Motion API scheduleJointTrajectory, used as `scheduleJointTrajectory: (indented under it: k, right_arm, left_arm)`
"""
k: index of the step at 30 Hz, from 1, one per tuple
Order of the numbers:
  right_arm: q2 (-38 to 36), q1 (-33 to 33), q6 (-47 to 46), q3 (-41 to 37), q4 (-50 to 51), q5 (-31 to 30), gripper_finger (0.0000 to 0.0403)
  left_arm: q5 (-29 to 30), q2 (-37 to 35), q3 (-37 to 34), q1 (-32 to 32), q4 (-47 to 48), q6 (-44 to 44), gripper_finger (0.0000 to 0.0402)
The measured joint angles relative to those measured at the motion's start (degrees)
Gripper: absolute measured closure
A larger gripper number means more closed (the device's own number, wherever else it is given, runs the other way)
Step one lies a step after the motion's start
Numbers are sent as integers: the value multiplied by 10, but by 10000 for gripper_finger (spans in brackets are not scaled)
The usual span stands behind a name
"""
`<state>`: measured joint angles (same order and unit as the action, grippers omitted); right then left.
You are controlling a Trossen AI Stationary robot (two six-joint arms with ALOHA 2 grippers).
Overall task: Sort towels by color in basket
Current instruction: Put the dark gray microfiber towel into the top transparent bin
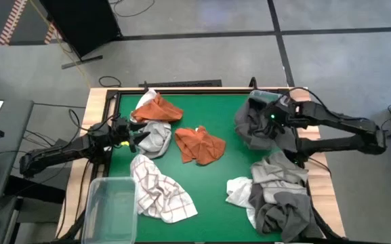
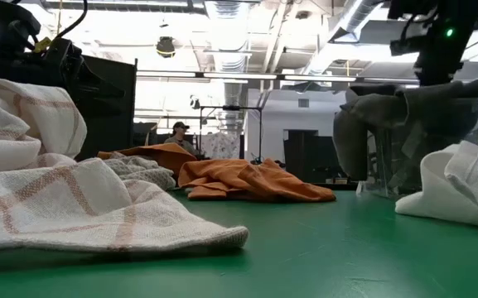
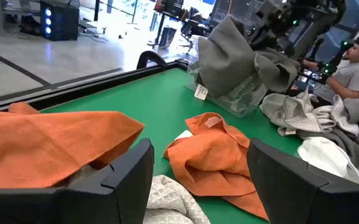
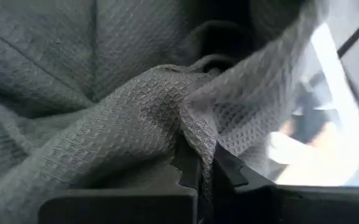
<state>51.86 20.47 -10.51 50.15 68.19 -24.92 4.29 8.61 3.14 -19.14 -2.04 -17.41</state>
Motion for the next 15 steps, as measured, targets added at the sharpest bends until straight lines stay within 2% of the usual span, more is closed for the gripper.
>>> scheduleJointTrajectory:
  k: [6, 15]
  right_arm:
    - [1, 81, 37, -70, -58, 74, 369]
    - [80, 128, 50, -65, -76, 144, 353]
  left_arm:
    - [0, 0, 0, 0, 0, 0, 157]
    - [0, 0, 0, 0, 0, 1, 157]
